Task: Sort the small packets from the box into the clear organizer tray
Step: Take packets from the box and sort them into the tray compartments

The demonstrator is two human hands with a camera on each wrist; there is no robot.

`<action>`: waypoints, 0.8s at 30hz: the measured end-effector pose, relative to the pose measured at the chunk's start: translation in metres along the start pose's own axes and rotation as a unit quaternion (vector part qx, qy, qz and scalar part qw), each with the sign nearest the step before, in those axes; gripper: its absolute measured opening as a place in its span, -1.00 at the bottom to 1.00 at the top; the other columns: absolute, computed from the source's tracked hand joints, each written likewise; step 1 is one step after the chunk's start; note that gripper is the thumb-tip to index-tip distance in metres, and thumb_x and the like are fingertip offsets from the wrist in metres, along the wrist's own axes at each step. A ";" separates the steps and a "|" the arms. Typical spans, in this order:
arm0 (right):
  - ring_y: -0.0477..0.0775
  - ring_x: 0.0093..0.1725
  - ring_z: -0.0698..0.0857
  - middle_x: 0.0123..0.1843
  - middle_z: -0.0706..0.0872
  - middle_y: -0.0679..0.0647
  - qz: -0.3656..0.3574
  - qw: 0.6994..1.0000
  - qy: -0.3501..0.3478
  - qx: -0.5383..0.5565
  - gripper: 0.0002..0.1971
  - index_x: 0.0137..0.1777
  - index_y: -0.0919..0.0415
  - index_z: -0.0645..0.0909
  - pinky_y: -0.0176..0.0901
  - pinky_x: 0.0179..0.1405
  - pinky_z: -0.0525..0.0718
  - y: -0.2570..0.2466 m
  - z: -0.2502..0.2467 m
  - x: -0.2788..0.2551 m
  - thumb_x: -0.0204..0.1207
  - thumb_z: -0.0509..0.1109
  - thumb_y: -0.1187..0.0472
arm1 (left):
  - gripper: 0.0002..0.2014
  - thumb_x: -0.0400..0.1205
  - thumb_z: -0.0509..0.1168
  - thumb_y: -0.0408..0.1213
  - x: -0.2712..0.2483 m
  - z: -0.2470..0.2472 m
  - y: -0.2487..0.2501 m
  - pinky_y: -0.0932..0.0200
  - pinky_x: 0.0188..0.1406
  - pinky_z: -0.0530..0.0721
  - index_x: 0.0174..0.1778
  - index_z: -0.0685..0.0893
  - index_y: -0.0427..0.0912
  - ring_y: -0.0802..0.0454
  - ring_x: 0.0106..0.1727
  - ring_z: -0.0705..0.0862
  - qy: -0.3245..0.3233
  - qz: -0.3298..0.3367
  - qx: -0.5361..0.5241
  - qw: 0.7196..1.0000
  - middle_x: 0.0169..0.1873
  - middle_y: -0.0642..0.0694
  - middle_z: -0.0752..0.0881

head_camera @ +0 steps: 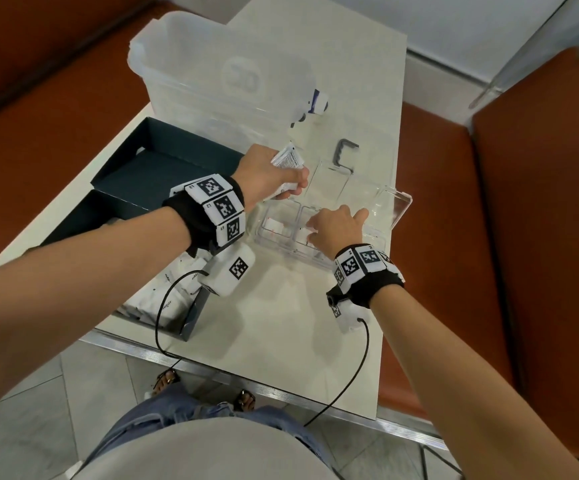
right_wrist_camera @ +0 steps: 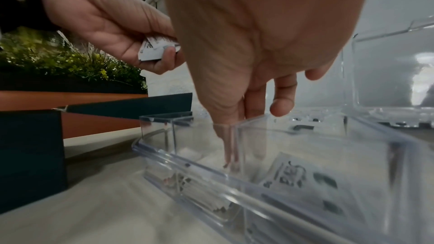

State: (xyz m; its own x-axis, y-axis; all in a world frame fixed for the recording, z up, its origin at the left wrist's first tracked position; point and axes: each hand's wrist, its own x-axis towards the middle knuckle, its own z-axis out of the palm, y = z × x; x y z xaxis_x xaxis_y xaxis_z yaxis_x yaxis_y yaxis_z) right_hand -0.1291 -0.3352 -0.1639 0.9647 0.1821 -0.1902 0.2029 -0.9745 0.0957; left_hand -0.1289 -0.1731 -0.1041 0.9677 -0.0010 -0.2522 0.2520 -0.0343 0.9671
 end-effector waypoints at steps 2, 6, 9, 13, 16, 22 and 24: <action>0.13 0.26 0.49 0.09 0.73 -0.01 -0.002 1.000 -0.025 -0.011 -0.69 0.31 -0.04 0.63 0.14 0.27 0.23 -0.002 0.000 0.001 0.58 0.30 0.09 | -0.81 0.56 0.49 -0.35 0.000 -0.001 0.000 0.23 -0.25 0.74 0.01 0.75 -0.37 0.03 -0.23 0.79 -0.003 0.002 -0.001 1.000 -0.11 -0.27 0.82; 0.15 0.29 0.46 0.14 0.71 -0.04 -0.006 0.998 -0.054 -0.013 -0.67 0.32 -0.09 0.60 0.19 0.30 0.20 -0.003 0.000 0.002 0.59 0.23 0.07 | -0.78 0.57 0.48 -0.35 0.001 -0.003 -0.002 0.22 -0.26 0.73 0.05 0.75 -0.40 0.04 -0.25 0.77 -0.014 -0.001 -0.021 1.000 -0.12 -0.27 0.81; 0.14 0.26 0.47 0.10 0.70 -0.06 -0.004 0.997 -0.075 -0.007 -0.70 0.27 -0.10 0.63 0.21 0.29 0.19 -0.004 -0.003 0.001 0.59 0.21 0.05 | -0.77 0.57 0.48 -0.34 0.001 -0.005 -0.003 0.22 -0.28 0.71 0.06 0.73 -0.41 0.02 -0.25 0.75 -0.035 -0.012 -0.053 0.998 -0.16 -0.24 0.79; 0.11 0.28 0.51 0.15 0.72 -0.09 -0.003 0.998 -0.060 0.029 -0.69 0.29 -0.13 0.63 0.18 0.30 0.19 -0.003 -0.013 -0.005 0.60 0.22 0.06 | -0.76 0.57 0.48 -0.29 0.000 -0.007 -0.001 0.27 -0.35 0.72 0.07 0.70 -0.34 0.02 -0.26 0.73 -0.075 -0.060 -0.129 0.987 -0.20 -0.18 0.76; 0.10 0.21 0.60 0.15 0.76 -0.10 0.015 0.992 0.021 0.120 -0.71 0.22 -0.09 0.68 0.08 0.14 0.19 -0.001 -0.028 -0.015 0.61 0.22 0.13 | -0.76 0.60 0.43 -0.12 0.000 -0.008 0.002 0.27 -0.36 0.73 -0.01 0.67 -0.23 0.06 -0.30 0.73 -0.093 -0.104 -0.173 0.975 -0.23 -0.12 0.75; -0.14 -0.08 0.71 -0.16 0.73 -0.18 0.057 0.861 0.194 0.467 -0.76 0.21 0.02 0.69 -0.28 -0.03 0.59 -0.012 -0.067 -0.028 0.57 0.35 0.12 | -0.61 0.71 0.21 0.08 -0.004 -0.007 0.008 0.23 -0.38 0.73 0.01 0.62 -0.23 0.01 -0.28 0.73 -0.097 -0.169 -0.221 0.956 -0.22 -0.15 0.74; -0.24 -0.11 0.66 -0.14 0.70 -0.16 0.046 0.846 0.169 0.505 -0.66 0.31 0.05 0.63 -0.41 -0.14 0.50 -0.018 -0.074 -0.023 0.55 0.41 0.05 | -0.55 0.71 0.16 0.13 -0.007 -0.006 0.010 0.21 -0.37 0.74 0.08 0.59 -0.24 -0.02 -0.28 0.76 -0.102 -0.173 -0.228 0.953 -0.23 -0.17 0.74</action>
State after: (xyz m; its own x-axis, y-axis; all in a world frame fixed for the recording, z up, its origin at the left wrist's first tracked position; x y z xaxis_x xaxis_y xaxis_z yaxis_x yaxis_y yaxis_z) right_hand -0.1426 -0.3119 -0.0888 0.9962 -0.0393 0.0783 0.0419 -0.5711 -0.8198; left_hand -0.1328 -0.1670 -0.0923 0.8153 -0.2635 -0.5156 0.5790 0.3699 0.7266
